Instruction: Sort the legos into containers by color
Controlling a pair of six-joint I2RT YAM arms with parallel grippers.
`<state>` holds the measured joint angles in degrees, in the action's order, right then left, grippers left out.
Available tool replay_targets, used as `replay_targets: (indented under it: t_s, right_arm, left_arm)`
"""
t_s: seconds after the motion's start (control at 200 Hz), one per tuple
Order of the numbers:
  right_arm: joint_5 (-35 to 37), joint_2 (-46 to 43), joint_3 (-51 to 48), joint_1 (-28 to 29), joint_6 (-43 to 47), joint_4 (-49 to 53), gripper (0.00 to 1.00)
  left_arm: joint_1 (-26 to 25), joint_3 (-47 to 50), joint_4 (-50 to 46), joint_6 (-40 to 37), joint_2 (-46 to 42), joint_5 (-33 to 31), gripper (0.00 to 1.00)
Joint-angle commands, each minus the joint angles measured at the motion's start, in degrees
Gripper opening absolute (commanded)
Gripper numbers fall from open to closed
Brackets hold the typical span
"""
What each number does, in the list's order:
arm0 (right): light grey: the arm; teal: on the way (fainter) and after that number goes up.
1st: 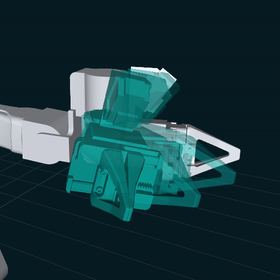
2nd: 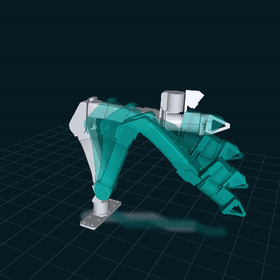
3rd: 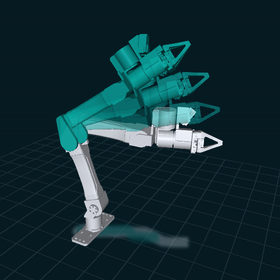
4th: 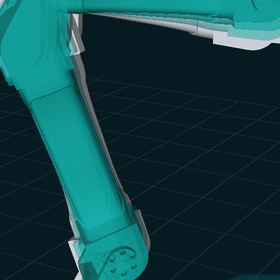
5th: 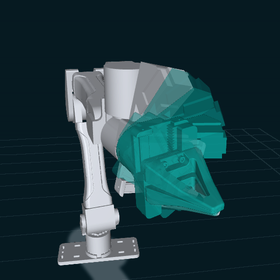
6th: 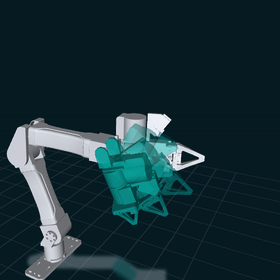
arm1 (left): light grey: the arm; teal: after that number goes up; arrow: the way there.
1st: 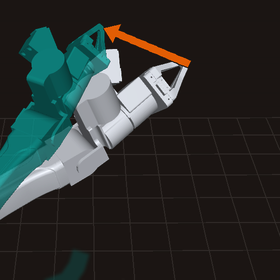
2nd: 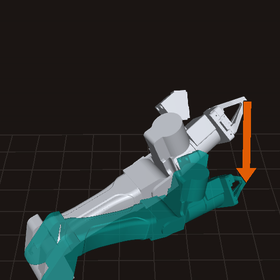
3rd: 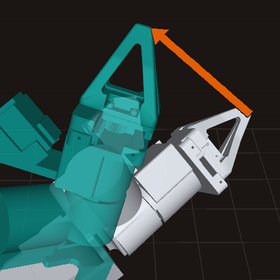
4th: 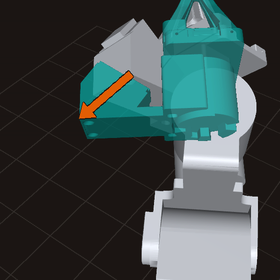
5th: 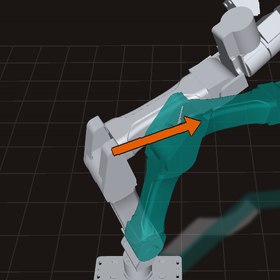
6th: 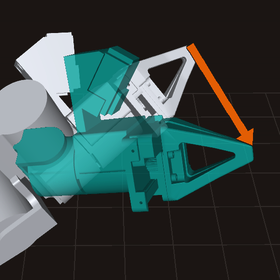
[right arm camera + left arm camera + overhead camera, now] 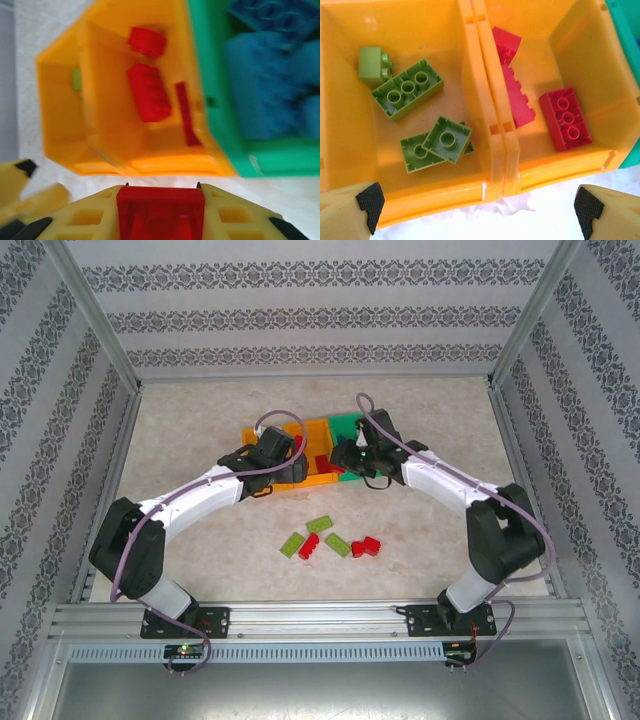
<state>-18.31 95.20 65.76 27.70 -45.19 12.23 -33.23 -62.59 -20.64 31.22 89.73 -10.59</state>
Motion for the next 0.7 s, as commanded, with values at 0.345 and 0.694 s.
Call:
replay_targets:
  t_s: [0.345,0.694]
  right_arm:
    - [-5.17,14.57,14.33,1.04,-3.02,-2.24,0.36]
    - [-3.95,18.53,16.79,1.12,-3.58,-1.01,0.49]
  left_arm:
    - [-1.43,7.33,-3.17,-9.73,-4.61,8.2,1.0]
    - [-9.97,10.59,-5.05,-14.6,-7.24,11.29,0.91]
